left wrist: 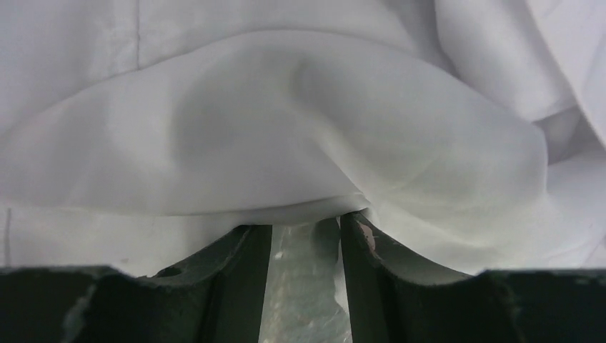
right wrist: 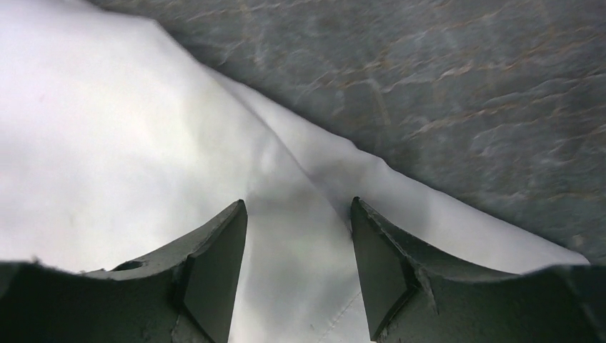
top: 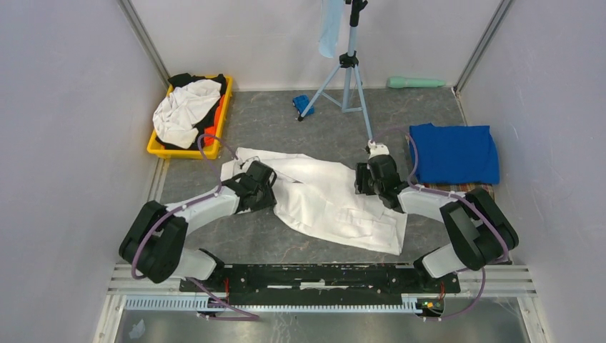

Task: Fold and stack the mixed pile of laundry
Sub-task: Adjust the shirt at the center of the board, then fold the shirt.

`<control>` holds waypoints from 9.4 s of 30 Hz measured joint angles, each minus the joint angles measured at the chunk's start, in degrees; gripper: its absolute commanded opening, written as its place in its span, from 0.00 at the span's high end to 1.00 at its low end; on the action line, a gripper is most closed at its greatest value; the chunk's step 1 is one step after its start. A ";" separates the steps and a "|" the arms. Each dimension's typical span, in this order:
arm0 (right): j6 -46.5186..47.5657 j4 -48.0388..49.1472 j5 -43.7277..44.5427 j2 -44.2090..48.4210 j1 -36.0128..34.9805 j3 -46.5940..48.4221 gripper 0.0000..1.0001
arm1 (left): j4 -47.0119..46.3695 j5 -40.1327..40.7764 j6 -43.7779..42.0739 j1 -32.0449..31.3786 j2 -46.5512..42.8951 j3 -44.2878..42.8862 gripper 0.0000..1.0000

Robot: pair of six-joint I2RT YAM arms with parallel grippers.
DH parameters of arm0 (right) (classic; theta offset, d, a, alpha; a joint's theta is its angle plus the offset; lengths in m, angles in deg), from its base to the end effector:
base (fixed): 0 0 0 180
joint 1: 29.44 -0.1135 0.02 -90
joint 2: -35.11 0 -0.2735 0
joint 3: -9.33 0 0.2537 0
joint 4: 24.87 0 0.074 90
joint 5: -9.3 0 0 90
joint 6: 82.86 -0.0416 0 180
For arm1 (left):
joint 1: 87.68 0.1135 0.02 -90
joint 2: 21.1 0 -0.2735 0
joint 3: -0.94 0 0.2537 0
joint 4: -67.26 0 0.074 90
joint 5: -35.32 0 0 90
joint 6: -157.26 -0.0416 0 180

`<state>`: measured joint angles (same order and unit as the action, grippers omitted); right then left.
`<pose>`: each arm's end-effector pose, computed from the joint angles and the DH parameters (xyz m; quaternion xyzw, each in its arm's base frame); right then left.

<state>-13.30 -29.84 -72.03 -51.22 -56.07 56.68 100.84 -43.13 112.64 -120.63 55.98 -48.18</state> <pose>0.2554 0.1211 0.1469 -0.0200 0.9180 0.0920 0.3853 0.2039 -0.1223 0.1602 -0.1290 0.9561 -0.0788 0.2512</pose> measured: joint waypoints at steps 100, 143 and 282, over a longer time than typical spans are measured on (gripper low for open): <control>-5.25 -13.77 0.39 7.10 -36.94 3.08 0.23 | 24.87 11.56 -31.34 15.50 28.15 -57.42 0.00; -35.80 15.21 -18.58 17.14 -39.34 -25.40 1.00 | 43.74 7.65 9.62 -20.72 -22.12 -8.57 0.46; 1.38 -28.79 3.89 -21.94 -17.90 51.04 1.00 | 9.81 16.24 -5.49 7.45 -3.04 -17.42 0.98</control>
<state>-11.93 -58.63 -68.14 -73.16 -73.97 107.72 110.65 -26.89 107.16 -113.18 52.94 -65.60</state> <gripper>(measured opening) 0.009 0.040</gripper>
